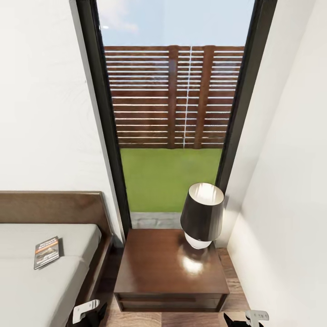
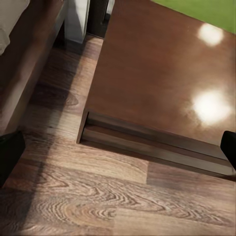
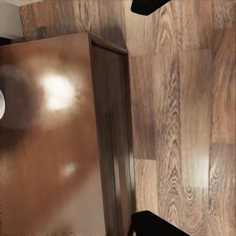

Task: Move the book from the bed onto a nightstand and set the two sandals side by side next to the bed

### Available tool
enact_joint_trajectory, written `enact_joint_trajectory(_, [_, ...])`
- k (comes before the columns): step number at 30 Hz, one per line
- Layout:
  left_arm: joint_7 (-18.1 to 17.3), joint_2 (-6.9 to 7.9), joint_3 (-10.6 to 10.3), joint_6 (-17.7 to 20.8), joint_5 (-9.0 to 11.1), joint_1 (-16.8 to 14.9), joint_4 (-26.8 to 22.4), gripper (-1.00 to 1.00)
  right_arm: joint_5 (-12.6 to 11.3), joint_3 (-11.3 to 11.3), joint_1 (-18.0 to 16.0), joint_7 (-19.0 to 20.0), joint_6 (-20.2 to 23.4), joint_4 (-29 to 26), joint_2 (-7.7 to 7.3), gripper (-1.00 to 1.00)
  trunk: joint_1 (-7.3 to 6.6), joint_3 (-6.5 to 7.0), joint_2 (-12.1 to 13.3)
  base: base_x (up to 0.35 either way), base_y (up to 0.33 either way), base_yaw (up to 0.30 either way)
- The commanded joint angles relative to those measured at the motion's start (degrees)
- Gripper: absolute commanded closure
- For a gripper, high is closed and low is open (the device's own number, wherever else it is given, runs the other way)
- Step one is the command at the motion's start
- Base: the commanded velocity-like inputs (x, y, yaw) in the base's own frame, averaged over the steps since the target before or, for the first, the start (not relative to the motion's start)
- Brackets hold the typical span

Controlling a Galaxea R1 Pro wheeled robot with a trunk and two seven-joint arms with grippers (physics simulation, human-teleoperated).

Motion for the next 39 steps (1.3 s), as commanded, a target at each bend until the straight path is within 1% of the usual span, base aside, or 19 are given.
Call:
enact_joint_trajectory(1, [-0.23, -0.01, 0.5, -0.26, -0.59, -0.06, 0.05, -1.0, -0.57, -0.22, -0.03, 0.69, 0.04, 0.07, -0.01, -1.0, 0.01, -0.08, -0.06, 0.0, 0.0, 0.0])
enact_joint_trajectory(7, [-0.23, -0.01, 0.55, -0.31, -0.59, -0.06, 0.05, -1.0, -0.6, -0.22, -0.06, 0.67, 0.07, 0.08, -0.01, -1.0, 0.01, -0.08, -0.06, 0.0, 0.0, 0.0])
enact_joint_trajectory(11, [-0.22, -1.32, -0.88, -1.24, -1.96, 1.26, 1.36, -1.0, 0.39, -1.47, -0.16, 1.96, 1.38, 1.38, -1.31, -1.0, 0.01, -0.08, -0.06, 0.0, 0.0, 0.0])
enact_joint_trajectory(13, [-0.22, -1.91, -1.02, -1.2, -2.06, 1.92, 2.01, -1.0, 0.33, -1.34, -0.16, 2.6, 1.45, 2.03, -1.7, -1.0, 0.01, -0.08, -0.06, 0.0, 0.0, 0.0])
enact_joint_trajectory(19, [-0.31, -1.95, -0.39, -0.96, -1.56, 3.67, 1.96, -1.0, 0.11, -0.55, -0.16, 4.53, 1.48, 3.96, -1.65, -1.0, 0.01, -0.08, -0.06, 0.0, 0.0, 0.0])
enact_joint_trajectory(28, [-0.31, -2.03, -0.33, -0.94, -1.55, 3.71, 1.89, -1.0, 0.1, -0.48, -0.16, 7.42, 1.48, 6.87, -1.63, -1.0, 0.01, -0.08, -0.06, 0.0, 0.0, 0.0])
enact_joint_trajectory(29, [-0.31, -2.03, -0.33, -0.94, -1.55, 3.71, 1.89, -1.0, 0.08, -0.48, -0.16, 26.27, 1.48, 7.53, -1.62, -1.0, 0.01, -0.08, -0.06, 0.0, 0.0, 0.0])
enact_joint_trajectory(34, [-0.31, -2.03, -0.33, -0.94, -1.55, 3.72, 1.89, -1.0, 0.08, -0.48, -0.16, 26.16, 1.48, 7.55, -1.6, -1.0, 0.01, -0.08, -0.06, 0.016, 0.0, 0.0])
enact_joint_trajectory(39, [-0.31, -2.03, -0.33, -0.94, -1.55, 3.72, 1.89, -1.0, 0.1, -0.48, -0.16, 26.11, 1.48, 7.56, -1.6, -1.0, 0.01, -0.08, -0.06, 0.197, 0.04, 0.0])
